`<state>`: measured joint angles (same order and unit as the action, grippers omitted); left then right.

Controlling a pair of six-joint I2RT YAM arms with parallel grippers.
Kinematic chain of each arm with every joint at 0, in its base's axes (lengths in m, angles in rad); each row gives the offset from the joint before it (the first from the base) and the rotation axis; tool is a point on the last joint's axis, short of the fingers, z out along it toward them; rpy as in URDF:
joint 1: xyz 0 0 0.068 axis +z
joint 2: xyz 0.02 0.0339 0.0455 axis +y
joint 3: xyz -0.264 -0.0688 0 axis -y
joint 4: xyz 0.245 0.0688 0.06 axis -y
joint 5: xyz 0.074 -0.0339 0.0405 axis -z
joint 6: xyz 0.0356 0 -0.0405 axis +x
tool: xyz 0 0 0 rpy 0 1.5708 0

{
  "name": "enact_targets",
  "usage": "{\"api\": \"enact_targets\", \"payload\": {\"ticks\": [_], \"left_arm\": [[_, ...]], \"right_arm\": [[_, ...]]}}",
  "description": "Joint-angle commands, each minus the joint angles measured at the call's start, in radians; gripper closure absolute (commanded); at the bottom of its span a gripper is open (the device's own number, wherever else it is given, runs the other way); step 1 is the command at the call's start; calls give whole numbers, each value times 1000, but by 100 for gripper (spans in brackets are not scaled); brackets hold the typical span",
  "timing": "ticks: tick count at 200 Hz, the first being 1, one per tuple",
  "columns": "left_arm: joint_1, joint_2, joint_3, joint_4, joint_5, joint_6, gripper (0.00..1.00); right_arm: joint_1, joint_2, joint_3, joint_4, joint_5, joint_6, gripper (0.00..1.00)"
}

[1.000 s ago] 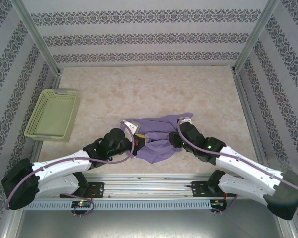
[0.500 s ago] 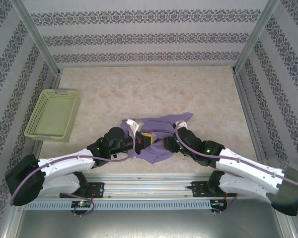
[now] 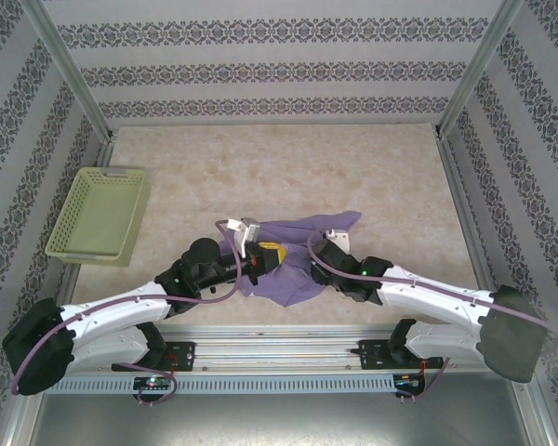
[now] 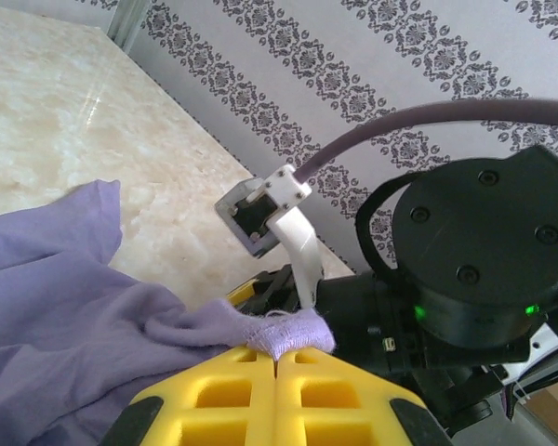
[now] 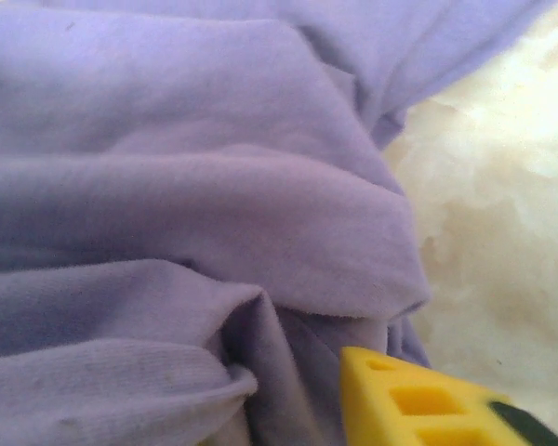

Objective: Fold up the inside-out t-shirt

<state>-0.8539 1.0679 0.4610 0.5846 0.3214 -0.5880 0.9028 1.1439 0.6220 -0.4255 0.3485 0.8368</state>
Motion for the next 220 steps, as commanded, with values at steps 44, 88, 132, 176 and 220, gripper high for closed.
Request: {"api": "enact_targets", "payload": {"ticks": [44, 88, 132, 176, 220], "left_arm": [[79, -52, -45, 108, 6, -52, 100], [116, -28, -42, 116, 63, -69, 100], [107, 75, 7, 135, 107, -78, 100], [67, 119, 55, 121, 103, -60, 100], [20, 98, 99, 45, 96, -10, 100]], "right_arm": [[-105, -163, -10, -216, 94, 5, 77], [-159, -280, -91, -77, -62, -72, 78], [-151, -336, -64, -51, -131, -119, 70], [-98, -435, -45, -85, -151, -233, 47], [29, -403, 11, -32, -122, -373, 36]]}}
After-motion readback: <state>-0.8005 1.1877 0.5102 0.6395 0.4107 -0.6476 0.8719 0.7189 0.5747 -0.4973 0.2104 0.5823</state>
